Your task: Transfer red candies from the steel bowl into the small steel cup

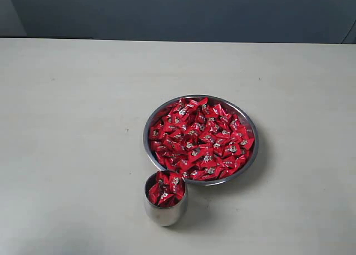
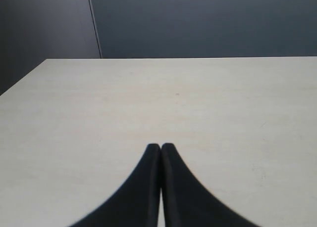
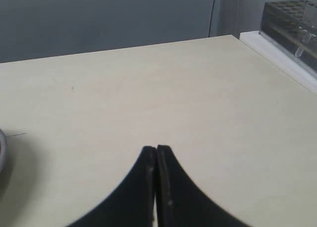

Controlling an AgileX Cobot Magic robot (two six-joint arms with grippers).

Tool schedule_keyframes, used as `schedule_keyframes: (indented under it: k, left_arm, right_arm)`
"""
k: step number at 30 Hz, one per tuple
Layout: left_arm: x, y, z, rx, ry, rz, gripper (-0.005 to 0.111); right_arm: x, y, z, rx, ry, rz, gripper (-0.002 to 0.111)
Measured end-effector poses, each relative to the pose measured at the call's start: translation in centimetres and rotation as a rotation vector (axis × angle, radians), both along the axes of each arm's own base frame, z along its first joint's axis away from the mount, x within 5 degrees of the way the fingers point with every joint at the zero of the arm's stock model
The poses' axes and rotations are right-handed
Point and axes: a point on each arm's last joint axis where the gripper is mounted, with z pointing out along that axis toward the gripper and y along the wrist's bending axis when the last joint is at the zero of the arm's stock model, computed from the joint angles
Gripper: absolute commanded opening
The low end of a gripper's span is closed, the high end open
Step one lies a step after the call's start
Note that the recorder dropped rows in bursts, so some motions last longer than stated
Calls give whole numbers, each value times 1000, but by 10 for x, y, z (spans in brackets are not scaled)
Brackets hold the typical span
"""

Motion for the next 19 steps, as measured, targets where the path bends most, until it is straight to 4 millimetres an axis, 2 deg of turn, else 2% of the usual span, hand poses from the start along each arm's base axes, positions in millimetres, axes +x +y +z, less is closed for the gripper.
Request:
schedule_keyframes:
  k: [19]
  left_arm:
    - [0,0,0,0,0,0,0]
  right_arm:
    - [0,0,-1,0,7,0,-1]
